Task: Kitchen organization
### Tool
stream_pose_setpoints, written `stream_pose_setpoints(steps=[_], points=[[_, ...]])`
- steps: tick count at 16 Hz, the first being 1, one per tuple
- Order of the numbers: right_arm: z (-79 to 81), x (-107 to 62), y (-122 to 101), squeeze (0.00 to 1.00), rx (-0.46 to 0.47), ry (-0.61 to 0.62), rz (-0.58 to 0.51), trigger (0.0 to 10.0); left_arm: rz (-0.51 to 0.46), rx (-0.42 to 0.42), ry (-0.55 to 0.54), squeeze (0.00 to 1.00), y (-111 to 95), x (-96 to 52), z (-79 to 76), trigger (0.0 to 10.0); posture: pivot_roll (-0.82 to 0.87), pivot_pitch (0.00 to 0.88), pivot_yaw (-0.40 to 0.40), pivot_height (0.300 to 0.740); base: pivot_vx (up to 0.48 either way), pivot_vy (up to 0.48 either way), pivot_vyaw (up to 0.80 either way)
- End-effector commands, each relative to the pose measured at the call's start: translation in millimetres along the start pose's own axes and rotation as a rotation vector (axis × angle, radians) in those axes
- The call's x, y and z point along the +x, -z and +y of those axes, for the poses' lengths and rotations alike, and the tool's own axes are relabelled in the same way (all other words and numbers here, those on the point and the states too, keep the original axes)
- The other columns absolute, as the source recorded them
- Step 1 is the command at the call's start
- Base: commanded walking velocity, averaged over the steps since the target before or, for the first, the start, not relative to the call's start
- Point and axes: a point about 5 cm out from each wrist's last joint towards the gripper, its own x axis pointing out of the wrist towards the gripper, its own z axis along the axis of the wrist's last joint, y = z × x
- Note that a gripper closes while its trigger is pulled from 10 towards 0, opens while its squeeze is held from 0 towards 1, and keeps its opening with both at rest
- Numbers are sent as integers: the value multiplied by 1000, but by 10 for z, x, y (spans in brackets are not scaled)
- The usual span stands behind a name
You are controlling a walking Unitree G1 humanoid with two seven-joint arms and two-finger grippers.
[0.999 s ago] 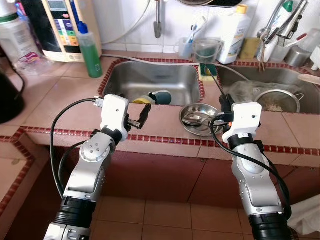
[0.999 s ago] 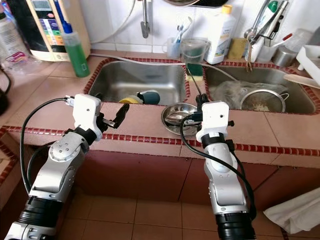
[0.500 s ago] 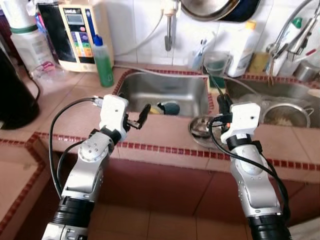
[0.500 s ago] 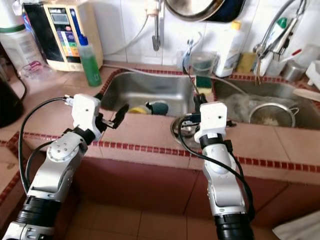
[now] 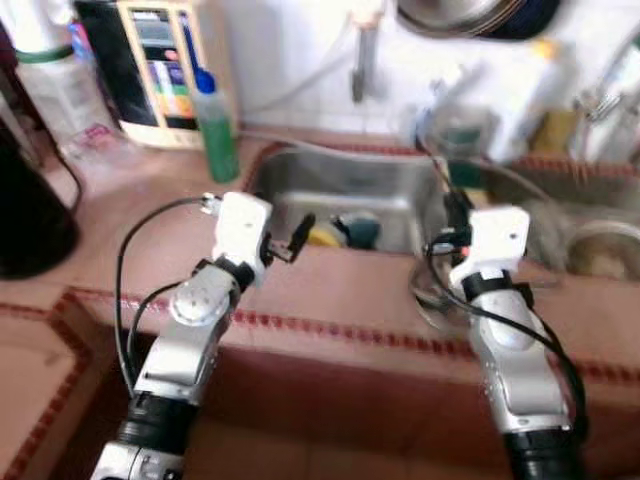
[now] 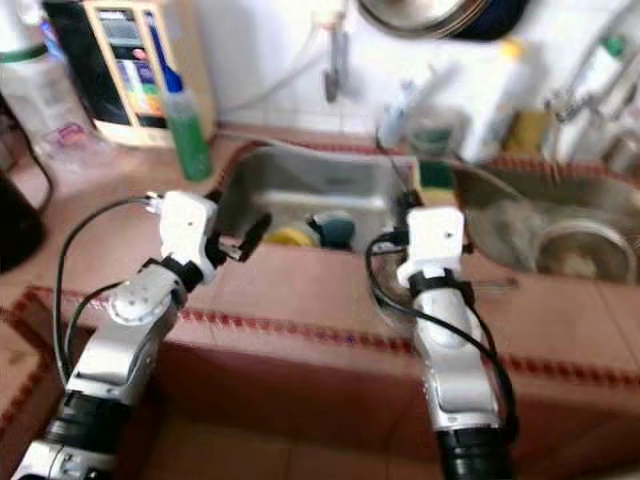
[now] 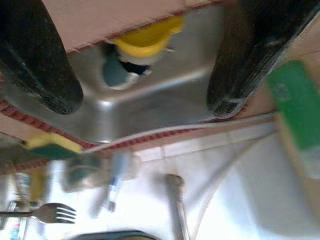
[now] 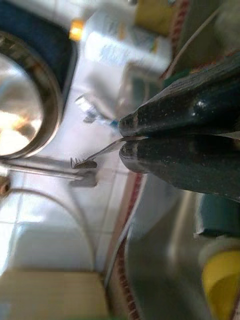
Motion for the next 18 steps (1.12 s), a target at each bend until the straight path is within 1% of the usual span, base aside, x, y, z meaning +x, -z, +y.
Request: stream_pose_setpoints(steps=[1, 10, 12, 14, 15, 16, 17, 18], points=[[72, 40, -62, 0, 20, -12, -17, 10000, -6, 15, -18, 0, -16, -33, 78, 10000, -193, 0, 31, 740, 281, 0, -725], [76, 47, -35, 0, 16, -9, 0, 10000, -5, 23, -11, 0, -5, -33, 65, 10000, -193, 0, 29, 740, 275, 0, -701], [76, 50, -48, 0, 22, -7, -13, 10000, -6, 30, -10, 0, -8, -29, 64, 10000, -191, 0, 29, 740, 124, 0, -534], [76, 56, -39, 0, 33, 2, -3, 10000, 13, -3, -3, 0, 9, -25, 47, 10000, -191, 0, 29, 740, 0, 0, 0], [81, 66, -20, 0, 43, 17, 15, 10000, 12, -26, -4, 0, 5, -21, 41, 10000, -189, 0, 30, 740, 0, 0, 0], [75, 75, 22, 0, 72, 43, 60, 10000, 41, -38, 0, 0, 6, -8, 31, 10000, -189, 0, 31, 740, 0, 0, 0], [63, 78, 70, 0, 101, 64, 106, 10000, 61, -12, -3, 0, 4, 4, 26, 10000, -188, 0, 31, 740, 0, 0, 0], [53, 82, 89, 0, 107, 81, 128, 10000, 82, -10, -4, 0, 2, 19, 21, 10000, -188, 0, 30, 740, 0, 0, 0]])
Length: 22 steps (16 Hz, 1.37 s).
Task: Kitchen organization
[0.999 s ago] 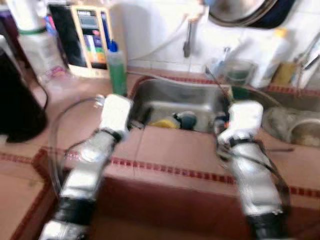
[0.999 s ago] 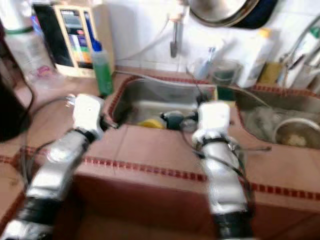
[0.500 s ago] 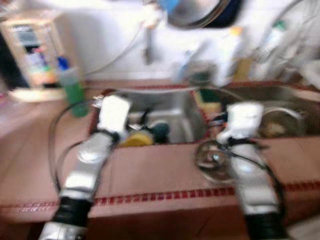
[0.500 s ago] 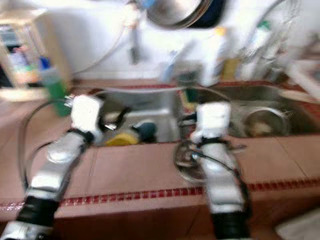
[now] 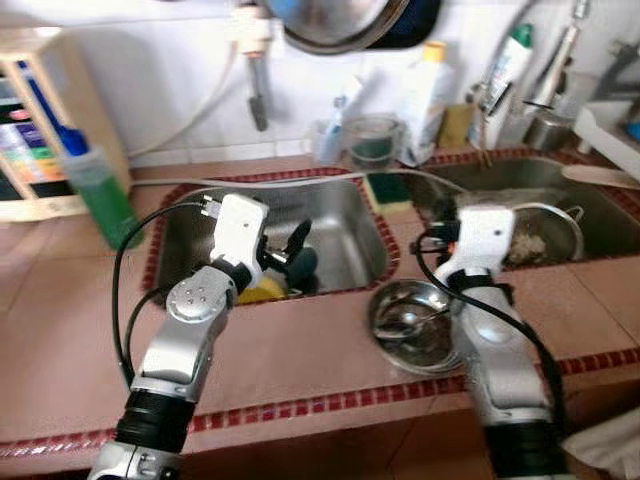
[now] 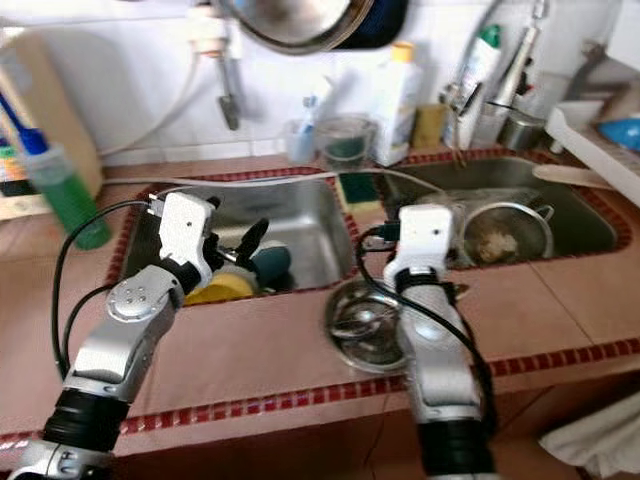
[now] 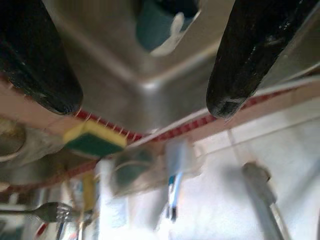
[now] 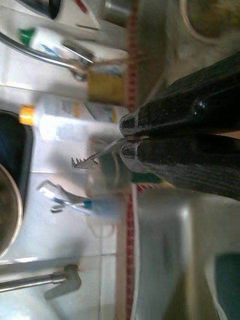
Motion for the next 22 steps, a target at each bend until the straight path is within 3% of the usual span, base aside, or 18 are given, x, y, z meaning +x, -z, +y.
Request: stream_pose_setpoints(steps=[1, 2, 4, 5, 7, 9, 13, 18, 22], points=[[-57, 27, 1, 0, 24, 25, 24, 10000, -34, 40, 3, 0, -140, 32, -11, 10000, -188, 0, 30, 740, 0, 0, 0], [-57, 28, -28, 0, 10, 7, -1, 10000, -60, 105, 9, 0, -193, 25, -28, 10000, -187, 0, 32, 740, 0, 0, 0], [-55, 22, -25, 0, -14, -24, 14, 10000, -40, 73, -18, 0, -231, 65, -26, 10000, -183, 18, 32, 740, 0, 0, 0], [-80, 24, -51, 0, 57, -59, 31, 10000, -7, 82, -11, 0, -271, 95, -43, 10000, -183, 38, 33, 740, 0, 0, 0], [-122, 32, -123, 0, 83, -103, 22, 10000, -7, 63, -2, 0, -363, 125, -57, 10000, -182, 61, 34, 740, 0, 0, 0], [-201, 112, -242, 0, 51, -148, -5, 10000, -17, 79, 29, 0, -516, 189, -61, 10000, -188, 109, 40, 740, 0, 0, 0], [-180, 212, -381, 0, 2, -257, -18, 10000, -10, 129, 60, 0, -619, 240, -2, 10000, -182, 182, 36, 740, 0, 0, 0], [-120, 343, -389, 0, 0, -405, 65, 10000, 36, 226, 66, 0, -631, 212, 214, 10000, -170, 268, 24, 740, 0, 0, 0], [-172, 467, -400, 0, -23, -465, 143, 10000, 38, 225, 117, 0, -662, 169, 211, 10000, -151, 305, 16, 740, 0, 0, 0]])
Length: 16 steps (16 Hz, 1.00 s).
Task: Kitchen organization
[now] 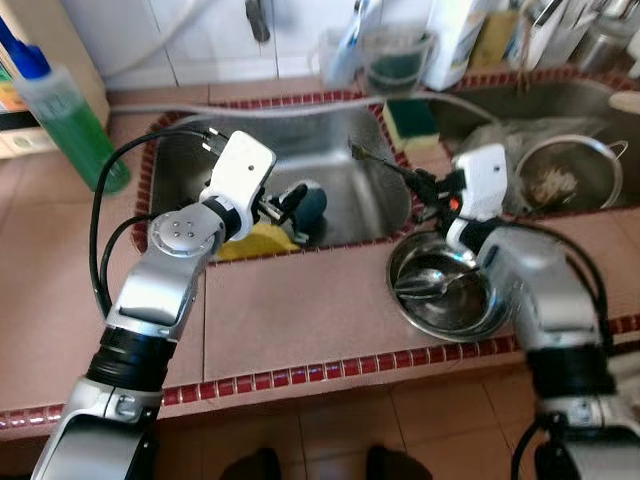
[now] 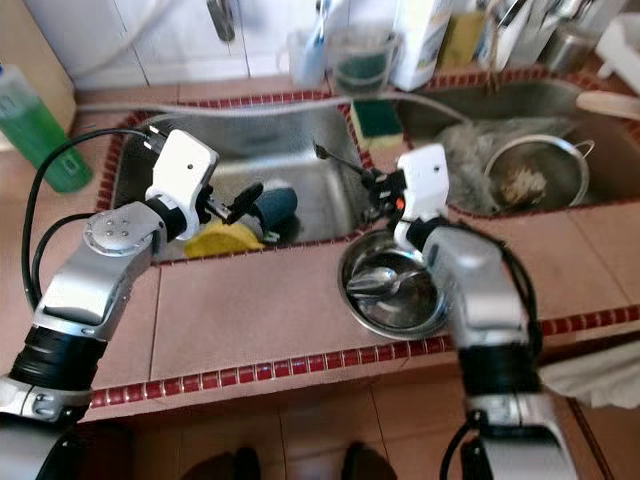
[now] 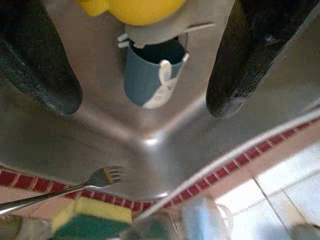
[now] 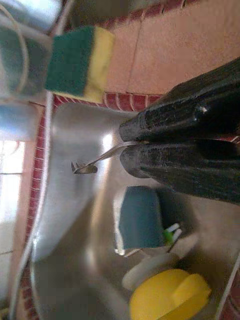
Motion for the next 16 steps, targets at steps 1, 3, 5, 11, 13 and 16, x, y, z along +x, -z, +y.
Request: stream_pose_setpoints(steps=[1, 3, 5, 11, 13, 16], points=[[-13, 23, -4, 0, -3, -23, 27, 10000, -18, 15, 24, 0, -65, -22, -21, 10000, -149, 307, 16, 740, 0, 0, 0], [-26, 65, -69, 0, -4, -74, 34, 10000, -22, 15, 27, 0, -81, -38, -13, 10000, -147, 310, 15, 740, 0, 0, 0], [-2, 77, -149, 0, 18, -129, 13, 10000, -27, 11, 26, 0, -92, -50, -10, 10000, -145, 309, 14, 740, 0, 0, 0], [0, 67, -271, 0, 93, -230, -2, 10000, -50, 6, 35, 0, -137, -40, -28, 10000, -151, 297, 13, 740, 0, 0, 0], [-22, 60, -285, 0, 113, -258, 6, 10000, -79, 5, 66, 0, -189, -44, -59, 10000, -152, 291, 11, 740, 0, 0, 0], [-80, 57, -283, 0, 131, -257, 23, 10000, -125, 3, 117, 0, -271, -59, -107, 10000, -153, 282, 7, 740, 0, 0, 0]])
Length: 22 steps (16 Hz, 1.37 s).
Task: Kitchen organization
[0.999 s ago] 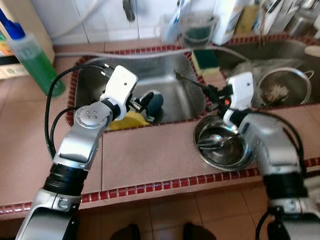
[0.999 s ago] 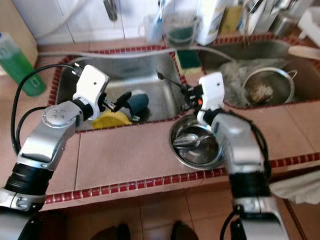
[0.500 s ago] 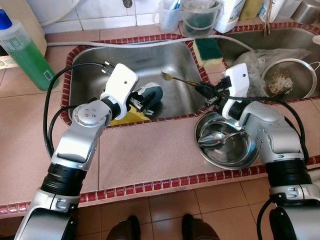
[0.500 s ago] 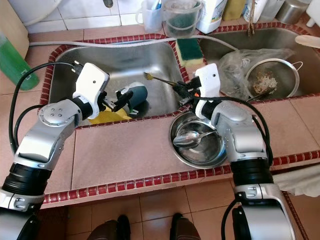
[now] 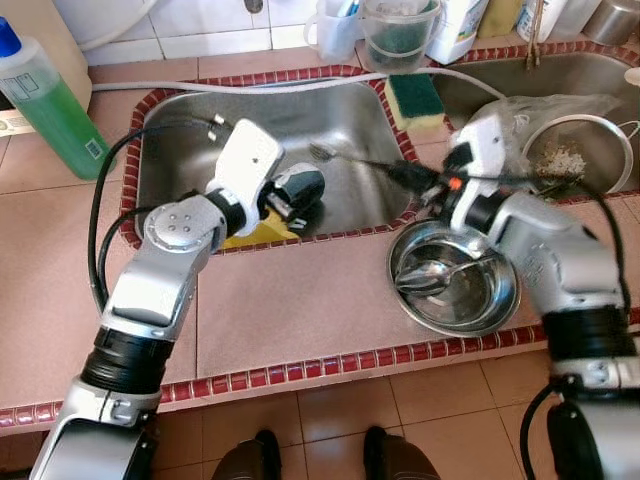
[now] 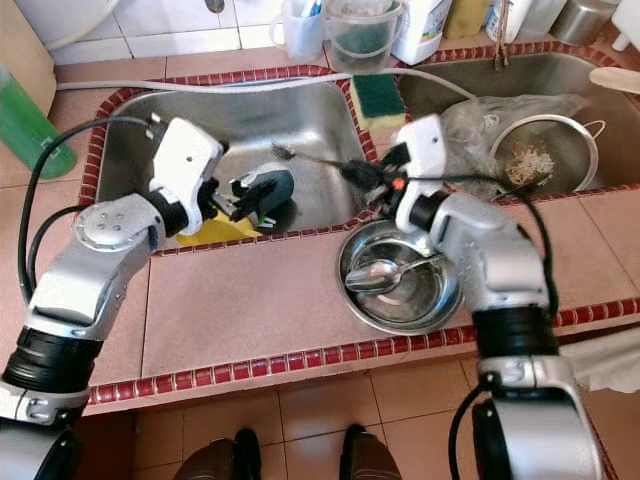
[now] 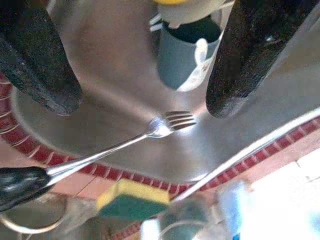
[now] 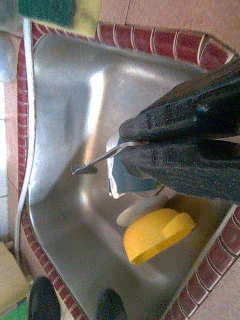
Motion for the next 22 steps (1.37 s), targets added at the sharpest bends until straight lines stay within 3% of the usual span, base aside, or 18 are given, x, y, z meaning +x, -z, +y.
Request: stream_pose_setpoints(steps=[1, 10, 14, 19, 20, 22], points=[[-37, -21, -10, 1000, 32, 2, -5, 10000, -31, 11, 27, 0, -61, -3, -29, 10000, -152, 271, 4, 740, 0, 0, 0], [-110, -5, -92, 1000, 54, 12, -38, 10000, -46, 22, 52, 0, -83, -6, -10, 10000, -146, 258, 8, 740, 0, 0, 0], [-113, -26, -263, 1000, 48, 44, -167, 10000, -56, 16, 33, 0, -81, -6, 32, 10000, -147, 235, 9, 740, 0, 0, 0], [55, -127, -304, 1000, -25, 87, -318, 10000, -66, -53, -108, 0, 22, -18, 138, 10000, -159, 180, 19, 740, 0, 0, 0], [151, -137, -186, 1000, -122, 155, -315, 10000, -50, -85, -165, 0, 146, -26, 118, 10000, -162, 154, 24, 740, 0, 0, 0], [188, -133, -72, 1000, -192, 196, -284, 10000, -31, -111, -205, 0, 253, -22, 95, 10000, -169, 130, 33, 740, 0, 0, 0]])
